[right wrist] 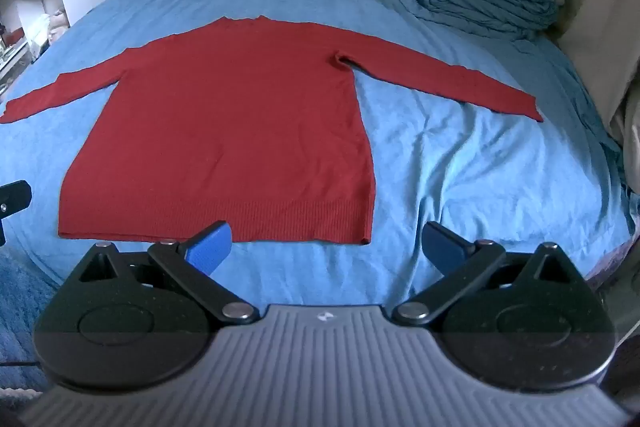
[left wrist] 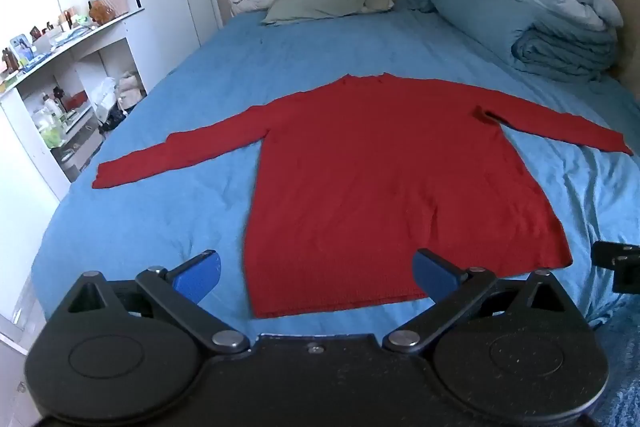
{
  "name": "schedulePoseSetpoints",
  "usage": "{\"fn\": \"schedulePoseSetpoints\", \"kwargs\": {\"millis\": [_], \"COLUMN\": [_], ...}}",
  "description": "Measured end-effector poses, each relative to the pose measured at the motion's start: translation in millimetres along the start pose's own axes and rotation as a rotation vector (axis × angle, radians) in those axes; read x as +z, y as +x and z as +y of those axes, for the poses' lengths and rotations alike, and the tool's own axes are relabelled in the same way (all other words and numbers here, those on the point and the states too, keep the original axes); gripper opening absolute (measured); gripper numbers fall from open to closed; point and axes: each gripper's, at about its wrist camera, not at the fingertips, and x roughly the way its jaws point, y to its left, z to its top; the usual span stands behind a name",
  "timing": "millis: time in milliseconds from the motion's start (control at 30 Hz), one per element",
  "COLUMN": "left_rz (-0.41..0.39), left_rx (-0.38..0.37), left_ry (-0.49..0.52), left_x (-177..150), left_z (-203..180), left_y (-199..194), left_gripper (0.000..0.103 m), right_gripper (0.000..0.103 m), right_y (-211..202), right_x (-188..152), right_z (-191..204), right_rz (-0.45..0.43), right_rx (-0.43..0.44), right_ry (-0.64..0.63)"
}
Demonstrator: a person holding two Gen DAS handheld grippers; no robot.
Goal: Fold small clothes
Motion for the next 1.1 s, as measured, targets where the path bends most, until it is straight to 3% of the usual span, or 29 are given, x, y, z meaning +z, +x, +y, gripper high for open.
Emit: {"fn": "schedulePoseSetpoints", "kwargs": {"millis": [1100], "left_rz": [-0.001], "left_rx": [0.016], "left_ry": [0.011], "left_x": [1.9], "left_z": [-0.5], "left_y": [0.4], "left_gripper": [0.103], "right_gripper": [0.103], "right_y": [1.8], "right_x": [-1.4], "right_z": [3.0], "right_rz": [0.008], "right_rx": [-0.004], "right_ry": [0.002]}}
